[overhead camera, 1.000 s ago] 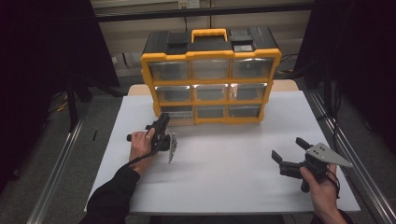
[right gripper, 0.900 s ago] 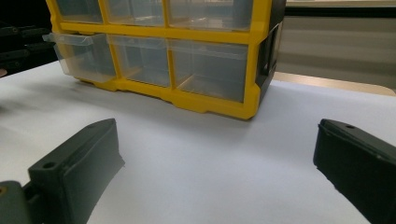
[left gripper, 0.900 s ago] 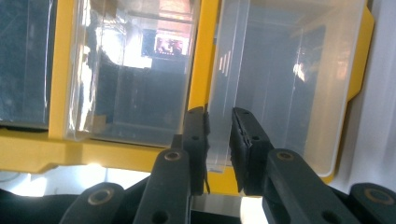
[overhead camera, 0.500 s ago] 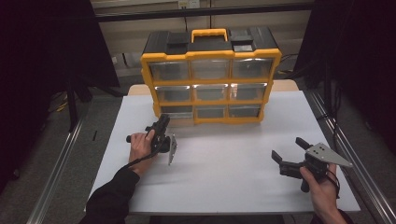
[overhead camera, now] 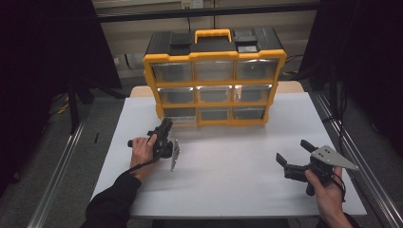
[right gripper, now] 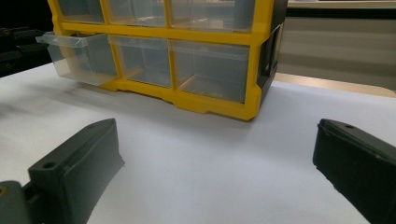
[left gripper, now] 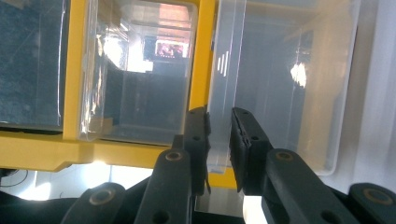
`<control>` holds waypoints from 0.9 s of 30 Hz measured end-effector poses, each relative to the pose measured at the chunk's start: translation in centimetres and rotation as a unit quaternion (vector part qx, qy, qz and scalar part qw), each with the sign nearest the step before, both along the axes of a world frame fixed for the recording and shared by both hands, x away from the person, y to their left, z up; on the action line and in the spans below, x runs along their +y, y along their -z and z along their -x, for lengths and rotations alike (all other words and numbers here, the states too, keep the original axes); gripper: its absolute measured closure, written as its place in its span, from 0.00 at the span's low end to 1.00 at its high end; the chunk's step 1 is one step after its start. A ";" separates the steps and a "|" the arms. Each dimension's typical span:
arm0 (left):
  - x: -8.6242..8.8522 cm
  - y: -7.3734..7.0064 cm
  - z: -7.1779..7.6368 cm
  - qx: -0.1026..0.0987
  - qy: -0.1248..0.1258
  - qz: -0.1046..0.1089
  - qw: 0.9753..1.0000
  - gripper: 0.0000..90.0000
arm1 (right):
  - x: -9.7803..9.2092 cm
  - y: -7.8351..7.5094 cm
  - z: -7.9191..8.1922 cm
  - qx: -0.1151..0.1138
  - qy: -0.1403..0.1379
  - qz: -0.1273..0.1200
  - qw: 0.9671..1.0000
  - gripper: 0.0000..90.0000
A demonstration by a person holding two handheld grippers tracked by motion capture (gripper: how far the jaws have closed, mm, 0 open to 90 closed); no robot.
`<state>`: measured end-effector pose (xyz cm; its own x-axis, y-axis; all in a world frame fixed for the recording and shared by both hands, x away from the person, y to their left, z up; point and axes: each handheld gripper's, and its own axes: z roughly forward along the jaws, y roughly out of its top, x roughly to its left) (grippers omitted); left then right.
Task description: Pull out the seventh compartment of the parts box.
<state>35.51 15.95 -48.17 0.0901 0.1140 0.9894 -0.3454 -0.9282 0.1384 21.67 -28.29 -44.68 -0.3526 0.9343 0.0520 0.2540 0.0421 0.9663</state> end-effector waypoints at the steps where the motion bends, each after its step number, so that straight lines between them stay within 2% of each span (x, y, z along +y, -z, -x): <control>1: 0.0 0.0 0.0 0.000 0.002 0.000 1.000 0.86 | 0.0 0.0 0.0 0.000 0.000 0.000 1.000 0.00; 2: 0.0 -0.3 0.3 -0.001 -0.012 -0.021 1.000 0.86 | 0.0 0.0 0.0 0.001 0.001 -0.001 1.000 0.00; 3: 0.1 -0.2 0.4 0.001 -0.010 -0.017 1.000 0.86 | 0.0 0.0 0.0 0.000 0.001 -0.001 1.000 0.00; 4: 0.1 -0.1 0.3 -0.003 -0.001 -0.003 1.000 0.86 | 0.0 0.0 0.0 0.001 0.001 -0.001 1.000 0.00; 5: 0.1 -0.2 0.6 -0.001 -0.010 -0.015 1.000 0.86 | 0.0 0.0 0.0 0.001 0.001 -0.001 1.000 0.00; 6: 0.2 -0.2 0.6 0.009 -0.010 -0.015 1.000 0.86 | 0.0 0.0 0.0 0.001 0.001 -0.002 1.000 0.00; 7: 0.1 -0.1 0.6 0.005 0.000 -0.013 1.000 0.86 | 0.0 0.0 0.0 0.000 0.000 0.000 1.000 0.00; 10: 0.2 -0.1 0.8 0.010 -0.009 -0.023 1.000 0.87 | 0.0 0.0 0.0 -0.002 -0.001 0.003 1.000 0.00; 13: 0.2 -0.3 0.8 0.002 -0.005 -0.030 1.000 0.87 | 0.0 0.0 0.0 -0.002 -0.002 0.003 1.000 0.00; 19: 0.3 -0.2 1.2 0.010 -0.005 -0.018 1.000 0.87 | 0.0 0.0 0.0 -0.002 -0.002 0.002 1.000 0.00; 21: 0.4 -0.4 1.4 0.008 -0.003 -0.028 1.000 0.87 | 0.0 0.0 0.0 -0.002 -0.002 0.002 1.000 0.00; 22: 0.4 -0.3 1.6 0.013 -0.005 -0.027 1.000 0.87 | 0.0 0.0 0.0 -0.002 -0.002 0.002 1.000 0.00; 23: 0.4 -0.2 1.5 0.017 0.006 -0.019 1.000 0.87 | 0.0 0.0 0.0 -0.002 -0.002 0.002 1.000 0.00; 24: 0.5 -0.4 1.7 0.008 -0.002 -0.034 0.999 0.87 | 0.0 0.0 0.0 -0.002 -0.002 0.002 1.000 0.00; 25: 0.5 -0.4 1.8 0.009 0.000 -0.025 1.000 0.87 | 0.0 0.0 0.0 -0.003 -0.002 0.003 1.000 0.00; 26: 0.5 -0.4 1.7 0.011 0.007 -0.025 1.000 0.87 | 0.1 0.0 0.0 -0.003 -0.002 0.003 1.000 0.00; 27: 0.5 -0.4 1.8 0.008 0.003 -0.028 1.000 0.87 | 0.1 0.0 0.0 -0.003 -0.003 0.003 1.000 0.00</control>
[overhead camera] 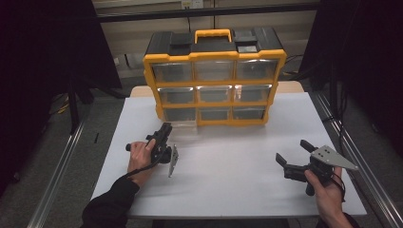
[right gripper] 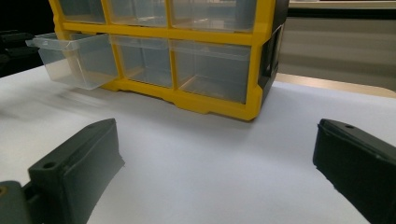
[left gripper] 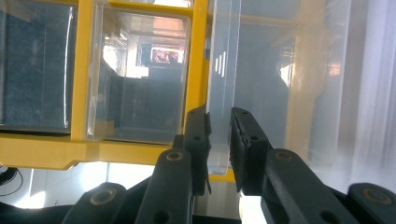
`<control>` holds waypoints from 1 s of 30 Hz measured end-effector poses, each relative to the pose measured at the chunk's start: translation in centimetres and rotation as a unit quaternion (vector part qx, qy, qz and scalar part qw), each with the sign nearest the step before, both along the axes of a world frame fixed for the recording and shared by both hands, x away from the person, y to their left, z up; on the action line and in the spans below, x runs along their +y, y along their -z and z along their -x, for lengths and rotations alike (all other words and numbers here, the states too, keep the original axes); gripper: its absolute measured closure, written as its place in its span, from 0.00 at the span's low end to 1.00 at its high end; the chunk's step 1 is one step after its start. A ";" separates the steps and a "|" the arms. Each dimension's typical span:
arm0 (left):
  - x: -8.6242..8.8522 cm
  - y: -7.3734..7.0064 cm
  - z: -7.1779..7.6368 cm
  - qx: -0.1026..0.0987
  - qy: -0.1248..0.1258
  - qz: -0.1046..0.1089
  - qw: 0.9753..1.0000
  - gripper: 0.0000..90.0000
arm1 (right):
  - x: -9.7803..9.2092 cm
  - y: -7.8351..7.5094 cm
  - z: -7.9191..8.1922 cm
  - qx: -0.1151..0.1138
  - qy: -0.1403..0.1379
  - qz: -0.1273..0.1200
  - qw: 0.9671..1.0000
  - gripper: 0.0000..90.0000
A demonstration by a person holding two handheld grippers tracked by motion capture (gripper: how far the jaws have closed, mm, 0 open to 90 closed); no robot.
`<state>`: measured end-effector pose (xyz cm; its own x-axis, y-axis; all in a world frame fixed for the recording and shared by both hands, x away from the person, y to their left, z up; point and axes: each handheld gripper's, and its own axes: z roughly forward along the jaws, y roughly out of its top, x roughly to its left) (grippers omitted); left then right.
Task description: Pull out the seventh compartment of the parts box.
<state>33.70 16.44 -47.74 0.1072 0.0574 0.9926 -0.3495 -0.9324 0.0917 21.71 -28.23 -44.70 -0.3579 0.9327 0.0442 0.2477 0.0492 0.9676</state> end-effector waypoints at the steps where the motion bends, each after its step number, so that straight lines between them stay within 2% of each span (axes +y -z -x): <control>1: 0.0 0.0 0.0 -0.001 0.000 0.001 1.000 0.87 | 0.0 0.0 0.0 0.000 0.001 0.000 1.000 0.00; 2: 0.0 0.2 0.0 0.002 0.001 0.014 1.000 0.87 | 0.0 0.0 0.0 0.000 0.001 0.000 1.000 0.00; 3: 0.0 0.0 0.2 0.003 -0.005 0.007 1.000 0.87 | 0.0 0.0 0.0 0.000 0.001 0.000 1.000 0.00; 5: 0.0 0.1 0.2 0.002 0.005 0.021 1.000 0.87 | 0.0 0.0 0.0 0.001 0.000 0.000 1.000 0.00; 6: 0.0 0.0 0.4 0.004 -0.002 0.007 1.000 0.87 | 0.0 0.0 0.0 0.001 0.001 0.000 1.000 0.00; 8: 0.1 -0.1 0.5 0.000 0.001 0.008 1.000 0.87 | 0.0 0.0 0.0 0.001 0.001 -0.001 1.000 0.00; 9: 0.1 0.0 0.5 0.005 -0.001 0.009 1.000 0.87 | 0.0 0.0 0.0 0.001 0.001 0.000 1.000 0.00; 10: 0.1 -0.1 0.5 0.004 0.006 0.012 1.000 0.87 | 0.0 0.0 0.0 0.001 0.001 0.000 1.000 0.00; 11: 0.1 0.0 0.4 0.009 0.013 0.025 1.000 0.87 | 0.0 0.0 0.0 0.001 0.000 -0.001 1.000 0.00; 13: 0.2 -0.3 0.6 0.012 0.004 0.007 1.000 0.87 | 0.0 0.0 0.0 0.000 0.000 0.000 1.000 0.00; 15: 0.2 -0.3 0.8 0.005 0.004 0.000 1.000 0.87 | 0.0 0.0 0.0 0.000 0.000 -0.001 1.000 0.00; 16: 0.2 -0.1 0.9 0.009 0.006 0.015 1.000 0.87 | 0.0 0.0 0.0 0.001 0.000 0.000 1.000 0.00; 18: 0.3 -0.3 1.2 0.011 -0.002 0.005 1.000 0.87 | 0.0 0.0 0.0 0.001 0.001 0.000 1.000 0.00; 19: 0.3 -0.5 1.2 0.005 0.002 -0.004 1.000 0.87 | 0.0 0.0 0.0 0.000 0.000 -0.001 1.000 0.00; 20: 0.3 -0.3 1.2 0.008 0.011 0.010 1.000 0.87 | 0.0 0.0 0.0 0.001 0.001 -0.001 1.000 0.00; 21: 0.4 -0.3 1.3 0.009 0.005 0.007 1.000 0.87 | 0.1 0.0 0.0 0.000 0.003 -0.001 1.000 0.00; 22: 0.4 -0.3 1.4 0.010 0.005 0.014 1.000 0.87 | 0.1 0.0 0.0 0.001 0.000 -0.001 1.000 0.00; 23: 0.5 -0.4 1.5 0.012 0.001 0.002 1.000 0.87 | 0.0 0.0 0.0 0.001 0.000 -0.001 1.000 0.00; 24: 0.5 -0.5 1.5 0.007 0.008 0.005 1.000 0.87 | 0.0 0.0 0.0 0.000 0.000 0.000 1.000 0.00; 26: 0.6 -0.5 1.6 0.014 0.005 0.004 1.000 0.86 | 0.0 0.0 0.0 0.000 0.002 0.000 1.000 0.00; 28: 0.7 -0.5 1.5 0.020 0.005 0.010 1.000 0.86 | 0.0 0.0 0.0 0.001 0.001 0.000 1.000 0.00; 29: 0.6 -0.2 1.4 0.024 0.015 0.031 0.999 0.86 | 0.0 0.0 0.0 0.001 0.001 0.000 1.000 0.00; 30: 0.6 -0.3 1.4 0.017 0.016 0.024 0.999 0.86 | 0.1 0.0 0.0 0.002 0.002 -0.002 1.000 0.00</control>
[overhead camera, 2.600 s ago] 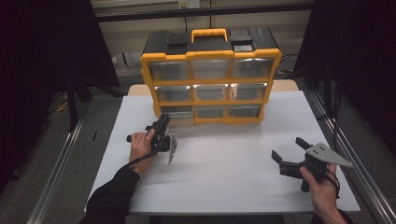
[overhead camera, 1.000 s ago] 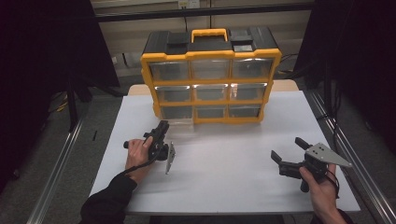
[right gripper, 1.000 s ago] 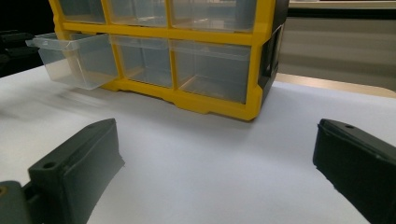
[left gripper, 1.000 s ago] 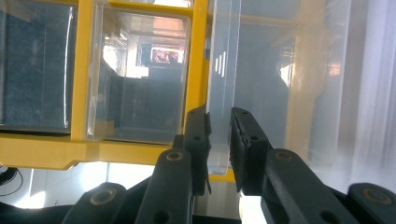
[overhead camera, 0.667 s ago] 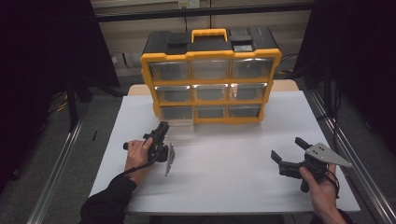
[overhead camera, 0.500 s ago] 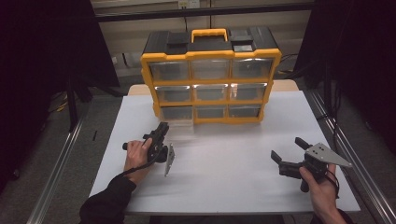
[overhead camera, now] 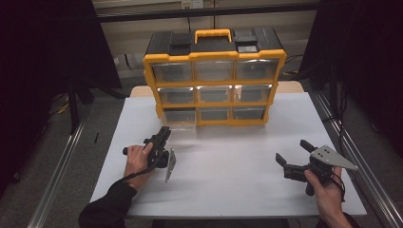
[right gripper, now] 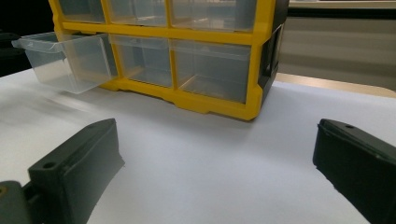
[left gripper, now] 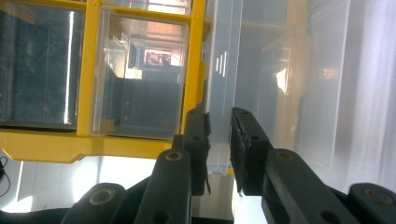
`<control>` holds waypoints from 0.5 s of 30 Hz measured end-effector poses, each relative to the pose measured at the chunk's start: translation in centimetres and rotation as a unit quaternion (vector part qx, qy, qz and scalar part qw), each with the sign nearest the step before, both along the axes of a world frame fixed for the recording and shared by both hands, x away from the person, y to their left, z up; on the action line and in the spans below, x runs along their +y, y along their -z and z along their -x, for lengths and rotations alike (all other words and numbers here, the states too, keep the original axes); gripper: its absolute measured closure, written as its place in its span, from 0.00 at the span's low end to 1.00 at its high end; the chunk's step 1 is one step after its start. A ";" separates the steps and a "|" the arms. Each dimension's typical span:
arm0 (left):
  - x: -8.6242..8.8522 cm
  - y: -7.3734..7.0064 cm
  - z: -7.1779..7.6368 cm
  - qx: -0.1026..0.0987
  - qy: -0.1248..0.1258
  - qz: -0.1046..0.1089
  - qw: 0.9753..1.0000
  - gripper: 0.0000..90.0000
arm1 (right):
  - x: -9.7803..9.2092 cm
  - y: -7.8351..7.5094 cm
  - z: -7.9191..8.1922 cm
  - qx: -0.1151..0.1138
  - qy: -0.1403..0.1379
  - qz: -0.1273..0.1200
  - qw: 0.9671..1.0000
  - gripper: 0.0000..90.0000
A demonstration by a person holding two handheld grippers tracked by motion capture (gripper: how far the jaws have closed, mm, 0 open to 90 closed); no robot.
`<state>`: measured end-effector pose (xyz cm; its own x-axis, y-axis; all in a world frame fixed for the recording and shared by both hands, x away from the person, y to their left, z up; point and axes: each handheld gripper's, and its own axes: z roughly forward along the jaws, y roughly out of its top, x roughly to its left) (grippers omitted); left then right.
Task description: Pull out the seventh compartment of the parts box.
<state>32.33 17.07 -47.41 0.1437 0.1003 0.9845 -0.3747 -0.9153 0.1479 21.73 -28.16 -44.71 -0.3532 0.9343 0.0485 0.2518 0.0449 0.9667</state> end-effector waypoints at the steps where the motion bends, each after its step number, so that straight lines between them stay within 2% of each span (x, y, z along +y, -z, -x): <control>1: 0.0 -0.1 0.2 0.005 -0.013 -0.013 1.000 0.86 | 0.0 0.0 0.0 0.000 0.000 -0.001 1.000 0.00; 2: 0.0 -0.2 0.2 0.004 -0.011 -0.021 1.000 0.86 | 0.0 0.0 0.0 -0.001 0.000 0.001 1.000 0.00; 4: -0.2 0.1 0.1 0.005 0.002 -0.001 1.000 0.86 | 0.0 0.0 0.0 0.000 -0.001 0.001 1.000 0.00; 5: -0.1 0.0 0.3 0.006 -0.010 -0.017 1.000 0.86 | 0.0 0.0 0.0 0.001 -0.001 0.001 1.000 0.00; 10: 0.0 0.1 0.2 0.002 -0.005 -0.026 1.000 0.86 | 0.0 0.0 0.0 0.000 0.000 0.001 1.000 0.00; 11: 0.0 0.1 0.3 0.002 -0.007 -0.025 1.000 0.86 | -0.1 0.0 0.0 0.001 -0.002 0.001 1.000 0.00; 12: -0.1 0.3 0.1 0.003 0.002 -0.010 1.000 0.86 | 0.0 0.0 0.0 0.001 -0.001 0.001 1.000 0.00; 15: -0.1 0.3 0.1 0.005 0.003 -0.010 1.000 0.86 | 0.0 0.0 0.0 0.000 -0.001 0.001 1.000 0.00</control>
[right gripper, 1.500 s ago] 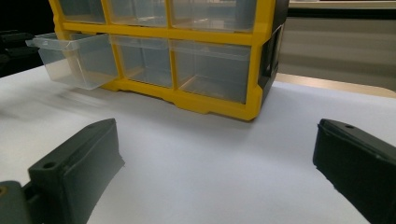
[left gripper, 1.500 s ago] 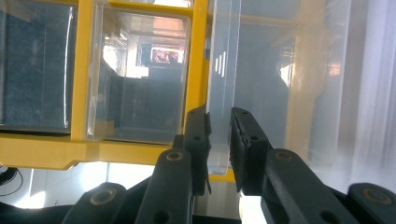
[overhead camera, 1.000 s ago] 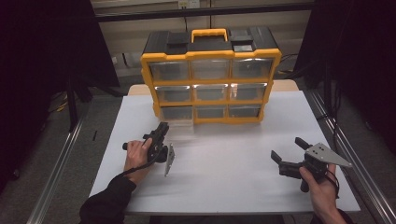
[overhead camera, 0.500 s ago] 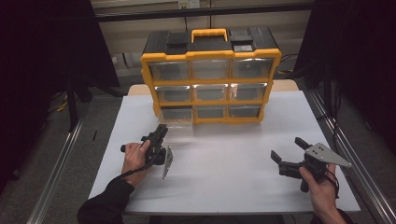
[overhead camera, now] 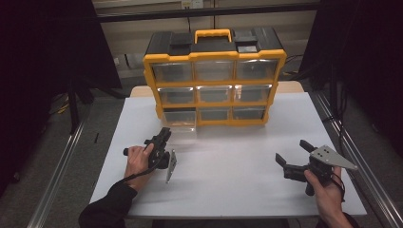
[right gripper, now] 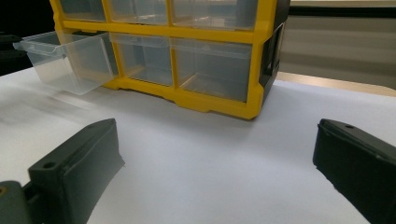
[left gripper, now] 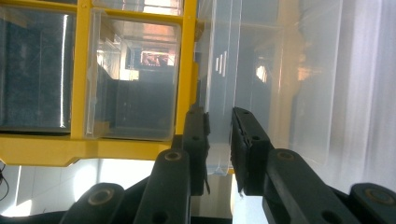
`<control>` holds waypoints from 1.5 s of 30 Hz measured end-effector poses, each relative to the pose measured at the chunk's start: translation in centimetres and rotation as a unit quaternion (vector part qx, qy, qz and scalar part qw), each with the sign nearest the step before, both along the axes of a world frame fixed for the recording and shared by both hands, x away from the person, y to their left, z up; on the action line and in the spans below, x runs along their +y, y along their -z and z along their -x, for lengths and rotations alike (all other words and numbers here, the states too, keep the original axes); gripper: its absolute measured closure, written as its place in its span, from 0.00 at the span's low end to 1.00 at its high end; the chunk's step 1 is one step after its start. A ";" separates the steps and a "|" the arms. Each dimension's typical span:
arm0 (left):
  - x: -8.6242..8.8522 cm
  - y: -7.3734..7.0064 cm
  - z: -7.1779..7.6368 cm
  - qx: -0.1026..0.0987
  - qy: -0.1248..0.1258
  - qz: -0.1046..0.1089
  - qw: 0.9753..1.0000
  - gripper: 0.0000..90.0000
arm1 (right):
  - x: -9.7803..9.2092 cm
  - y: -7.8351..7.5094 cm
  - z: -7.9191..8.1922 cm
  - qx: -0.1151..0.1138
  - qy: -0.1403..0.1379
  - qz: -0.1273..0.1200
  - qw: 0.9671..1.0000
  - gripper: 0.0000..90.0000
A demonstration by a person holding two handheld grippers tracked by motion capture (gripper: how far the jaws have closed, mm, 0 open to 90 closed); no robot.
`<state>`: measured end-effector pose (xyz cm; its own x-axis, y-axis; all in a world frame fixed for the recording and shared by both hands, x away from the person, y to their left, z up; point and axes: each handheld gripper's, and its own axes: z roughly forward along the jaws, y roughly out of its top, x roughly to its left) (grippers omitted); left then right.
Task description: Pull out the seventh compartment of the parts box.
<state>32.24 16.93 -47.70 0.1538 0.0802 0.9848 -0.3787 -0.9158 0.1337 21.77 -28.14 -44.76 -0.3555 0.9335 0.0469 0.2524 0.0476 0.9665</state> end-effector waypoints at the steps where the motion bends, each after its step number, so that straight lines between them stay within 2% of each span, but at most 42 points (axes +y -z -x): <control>1: 0.0 0.0 0.0 -0.002 -0.003 0.001 1.000 0.86 | 0.0 0.0 0.0 0.001 -0.001 0.001 1.000 0.00; 2: 0.1 -0.2 0.2 -0.001 -0.012 -0.012 1.000 0.86 | 0.0 0.0 0.0 0.001 -0.001 0.000 1.000 0.00; 4: 0.1 -0.1 0.2 0.005 -0.015 -0.005 1.000 0.85 | 0.0 0.0 0.0 0.002 -0.001 0.000 1.000 0.00; 6: 0.0 -0.2 0.3 0.001 -0.015 -0.008 1.000 0.85 | 0.0 0.0 0.0 0.002 0.000 0.000 1.000 0.00; 7: -0.1 0.2 0.1 0.006 -0.003 0.020 1.000 0.85 | 0.0 0.0 0.0 0.001 0.000 0.000 1.000 0.00; 10: -0.1 0.1 0.1 0.010 -0.003 0.021 1.000 0.85 | 0.0 0.0 0.0 0.001 -0.001 0.000 1.000 0.00; 11: 0.0 -0.2 0.3 0.011 -0.015 0.002 1.000 0.85 | 0.0 0.0 0.0 0.000 -0.001 0.001 1.000 0.00; 14: 0.1 -0.2 0.3 0.011 -0.016 0.003 1.000 0.84 | -0.1 0.0 0.0 0.001 -0.001 0.000 1.000 0.00; 16: 0.1 0.0 0.1 0.019 -0.007 0.029 0.999 0.83 | -0.1 0.0 0.0 0.002 -0.001 0.000 1.000 0.00; 17: 0.1 -0.3 0.2 0.020 -0.018 0.016 1.000 0.82 | -0.1 0.0 0.0 0.001 -0.001 0.001 1.000 0.00; 19: 0.1 -0.4 0.3 0.023 -0.020 0.017 0.999 0.80 | -0.1 0.0 0.0 0.001 0.000 0.000 1.000 0.00; 21: 0.1 -0.4 0.2 0.030 -0.011 0.025 0.999 0.76 | 0.0 0.0 0.0 0.000 0.000 0.001 1.000 0.00; 22: 0.0 -0.3 0.3 0.025 -0.018 0.026 0.999 0.73 | 0.0 0.0 0.0 0.000 -0.001 0.001 1.000 0.00; 23: -0.1 -0.3 0.2 0.027 -0.013 0.035 0.999 0.71 | 0.0 0.0 0.0 0.000 -0.002 0.001 1.000 0.00; 24: -0.1 -0.1 0.0 0.029 -0.002 0.055 0.998 0.70 | 0.0 0.0 0.0 0.000 -0.001 0.002 1.000 0.00; 25: -0.1 -0.3 -0.1 0.028 -0.006 0.048 0.998 0.68 | 0.0 0.0 0.0 0.003 -0.004 0.003 1.000 0.00; 26: -0.1 -0.1 -0.2 0.031 -0.009 0.069 0.997 0.63 | 0.1 0.0 0.0 0.002 -0.003 0.003 1.000 0.00; 27: 0.0 -0.6 0.0 0.031 -0.026 0.038 0.998 0.59 | 0.1 0.0 0.0 0.002 -0.003 0.002 1.000 0.00; 28: -0.1 -0.3 -0.4 0.033 -0.008 0.078 0.996 0.54 | 0.1 0.0 0.0 0.003 -0.004 0.002 1.000 0.00; 29: 0.0 -0.4 -0.4 0.040 -0.018 0.077 0.996 0.50 | 0.1 0.0 0.0 0.002 -0.003 0.003 1.000 0.00; 30: 0.0 -0.2 -0.4 0.039 -0.020 0.089 0.995 0.45 | 0.1 0.0 0.0 0.001 -0.004 0.002 1.000 0.00; 31: 0.0 -0.5 -0.4 0.033 -0.029 0.075 0.996 0.41 | 0.0 0.0 0.0 0.002 -0.004 0.002 1.000 0.00; 32: 0.0 -0.3 -0.5 0.042 -0.026 0.087 0.995 0.39 | 0.0 0.0 0.0 0.002 -0.003 0.002 1.000 0.00; 35: -0.1 -0.3 -0.6 0.053 -0.025 0.092 0.994 0.29 | 0.0 0.0 0.0 0.002 -0.005 0.003 1.000 0.00; 36: -0.1 -0.4 -0.7 0.048 -0.025 0.094 0.994 0.26 | 0.1 0.0 0.0 0.001 -0.004 0.003 1.000 0.00; 37: -0.1 -0.2 -0.7 0.057 -0.031 0.106 0.992 0.21 | 0.1 0.0 0.0 0.002 -0.004 0.003 1.000 0.00; 39: -0.1 -0.2 -0.8 0.066 -0.030 0.112 0.991 0.17 | 0.1 0.0 0.0 0.001 -0.004 0.003 1.000 0.00; 41: -0.2 -0.4 -0.7 0.059 -0.031 0.120 0.991 0.14 | 0.0 0.0 0.0 0.003 -0.005 0.003 1.000 0.00; 42: -0.2 -0.5 -0.8 0.064 -0.025 0.124 0.990 0.14 | 0.0 0.0 0.0 0.003 -0.005 0.003 1.000 0.00; 43: -0.2 -0.5 -0.6 0.071 -0.036 0.135 0.988 0.13 | 0.0 0.0 0.0 0.003 -0.005 0.003 1.000 0.00; 45: -0.2 -0.6 -0.7 0.082 -0.039 0.148 0.985 0.11 | 0.0 0.0 0.0 0.003 -0.005 0.004 1.000 0.00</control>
<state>32.93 16.75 -47.10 0.2912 0.3776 0.8790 -0.2598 -0.8531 0.4525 21.82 -28.11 -44.79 -0.3640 0.9305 0.0413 0.2579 0.0581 0.9644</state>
